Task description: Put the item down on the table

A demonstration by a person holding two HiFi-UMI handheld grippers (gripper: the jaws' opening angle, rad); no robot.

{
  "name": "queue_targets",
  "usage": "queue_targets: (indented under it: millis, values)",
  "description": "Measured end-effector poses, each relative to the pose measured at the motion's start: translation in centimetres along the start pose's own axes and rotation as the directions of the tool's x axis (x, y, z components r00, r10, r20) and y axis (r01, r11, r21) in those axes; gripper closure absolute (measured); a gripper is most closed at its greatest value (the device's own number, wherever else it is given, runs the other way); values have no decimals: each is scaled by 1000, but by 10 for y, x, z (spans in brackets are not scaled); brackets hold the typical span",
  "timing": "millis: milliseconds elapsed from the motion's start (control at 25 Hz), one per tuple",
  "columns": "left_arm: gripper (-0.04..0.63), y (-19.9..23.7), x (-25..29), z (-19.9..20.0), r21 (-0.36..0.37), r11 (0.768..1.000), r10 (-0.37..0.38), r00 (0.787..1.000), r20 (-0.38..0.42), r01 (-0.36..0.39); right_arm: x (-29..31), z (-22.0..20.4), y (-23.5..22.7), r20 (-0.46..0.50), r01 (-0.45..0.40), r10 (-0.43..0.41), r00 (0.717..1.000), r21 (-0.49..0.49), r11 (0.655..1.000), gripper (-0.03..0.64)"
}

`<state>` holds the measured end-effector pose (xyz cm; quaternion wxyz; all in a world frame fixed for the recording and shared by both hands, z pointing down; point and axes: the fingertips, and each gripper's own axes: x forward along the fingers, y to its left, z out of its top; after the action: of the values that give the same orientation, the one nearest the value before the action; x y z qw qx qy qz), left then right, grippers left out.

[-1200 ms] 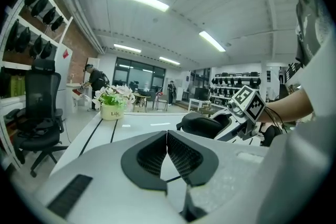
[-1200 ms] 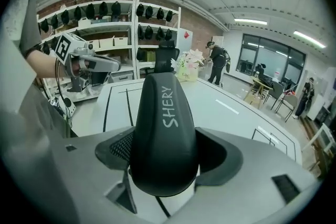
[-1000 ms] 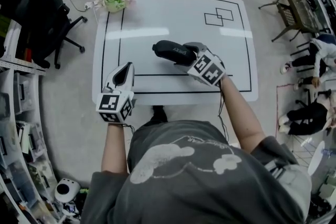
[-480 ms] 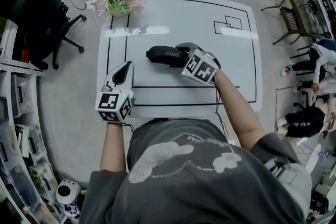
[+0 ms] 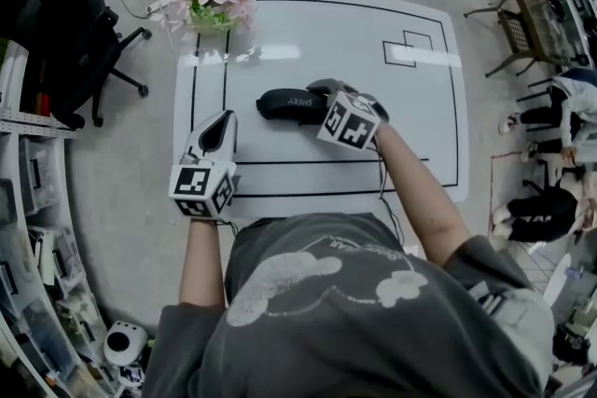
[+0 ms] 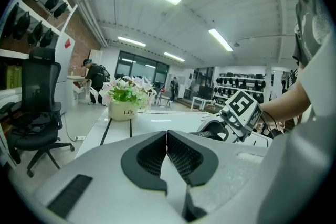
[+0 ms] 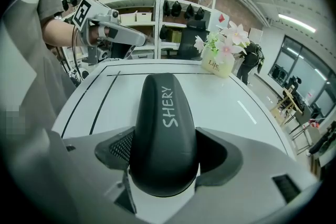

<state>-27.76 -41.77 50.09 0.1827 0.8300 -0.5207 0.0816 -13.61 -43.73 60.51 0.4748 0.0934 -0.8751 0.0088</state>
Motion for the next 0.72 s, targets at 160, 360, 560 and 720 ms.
queue_targets:
  millis: [160, 360, 560, 720]
  values:
    - [592, 0, -1, -3, -6, 1000, -3, 1000, -5, 3, 1, 1, 1, -13, 1, -1, 1000, 1, 1000, 276]
    - [592, -7, -4, -3, -3, 1000, -9, 1000, -2, 9, -3, 2, 6, 3, 1, -1, 1000, -2, 1000, 252]
    - [592, -15, -8, 0, 12, 1000, -10, 1000, 7, 10, -16, 2, 4, 31, 45, -46, 998, 16, 999, 221]
    - [592, -27, -14, 5, 26, 1000, -7, 1000, 21, 6, -33, -3, 6, 56, 70, -72, 996, 42, 997, 210]
